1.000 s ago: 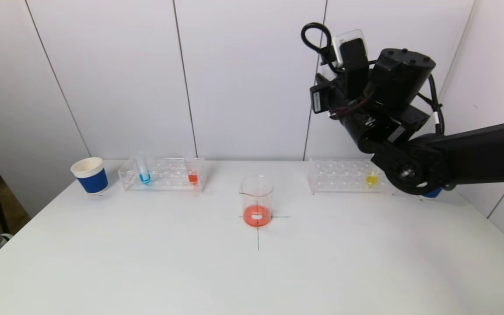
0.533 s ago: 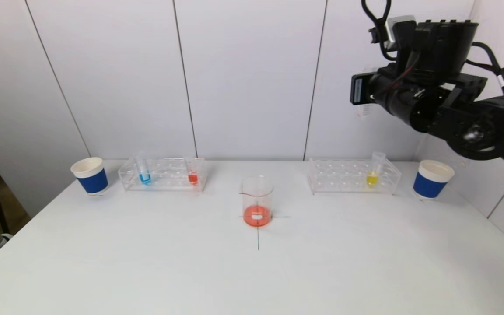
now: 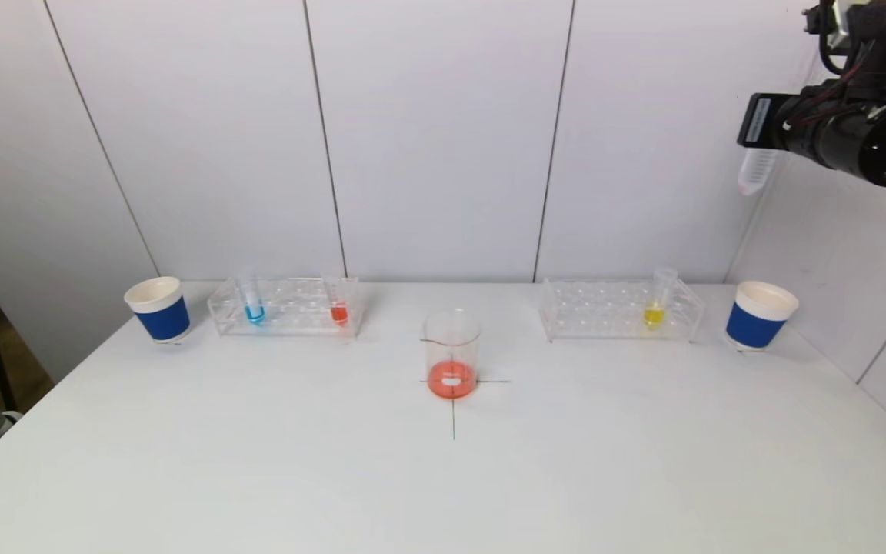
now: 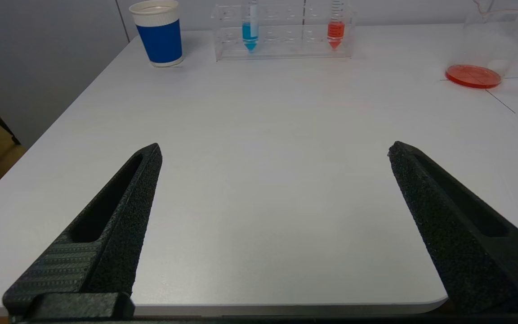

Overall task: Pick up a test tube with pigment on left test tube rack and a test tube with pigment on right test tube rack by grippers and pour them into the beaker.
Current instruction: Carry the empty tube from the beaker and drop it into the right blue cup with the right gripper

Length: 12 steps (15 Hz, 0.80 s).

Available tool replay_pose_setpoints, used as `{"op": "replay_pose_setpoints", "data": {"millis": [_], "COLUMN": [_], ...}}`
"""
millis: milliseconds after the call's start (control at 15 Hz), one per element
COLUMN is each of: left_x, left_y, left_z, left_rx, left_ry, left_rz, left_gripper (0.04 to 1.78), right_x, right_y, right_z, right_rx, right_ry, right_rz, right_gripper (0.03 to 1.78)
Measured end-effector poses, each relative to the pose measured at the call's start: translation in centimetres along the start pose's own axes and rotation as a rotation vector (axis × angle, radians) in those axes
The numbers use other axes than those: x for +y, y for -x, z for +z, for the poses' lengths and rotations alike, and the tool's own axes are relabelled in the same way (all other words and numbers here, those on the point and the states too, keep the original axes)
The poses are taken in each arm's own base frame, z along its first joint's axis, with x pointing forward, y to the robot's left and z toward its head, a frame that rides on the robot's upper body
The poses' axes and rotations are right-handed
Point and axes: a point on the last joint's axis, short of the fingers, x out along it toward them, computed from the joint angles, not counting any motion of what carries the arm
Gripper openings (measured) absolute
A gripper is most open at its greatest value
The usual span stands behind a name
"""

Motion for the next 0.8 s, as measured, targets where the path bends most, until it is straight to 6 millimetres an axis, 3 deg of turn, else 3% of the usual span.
{"op": "replay_pose_setpoints", "data": {"millis": [467, 800], "left_x": [0.0, 0.0], "left_y": [0.0, 0.0], "left_z": [0.0, 0.0], "left_rx": [0.0, 0.0], "left_ry": [0.0, 0.0], "left_rz": [0.0, 0.0], "left_gripper": [1.76, 1.76], "right_x": [-6.3, -8.4], "right_y": [-3.5, -5.3], "right_z": [-2.2, -5.8], "right_rx": [0.044, 0.057], "right_ry": [-0.019, -0.022], "right_rz": [-0.066, -0.087], "right_gripper": [0.49, 0.49]}}
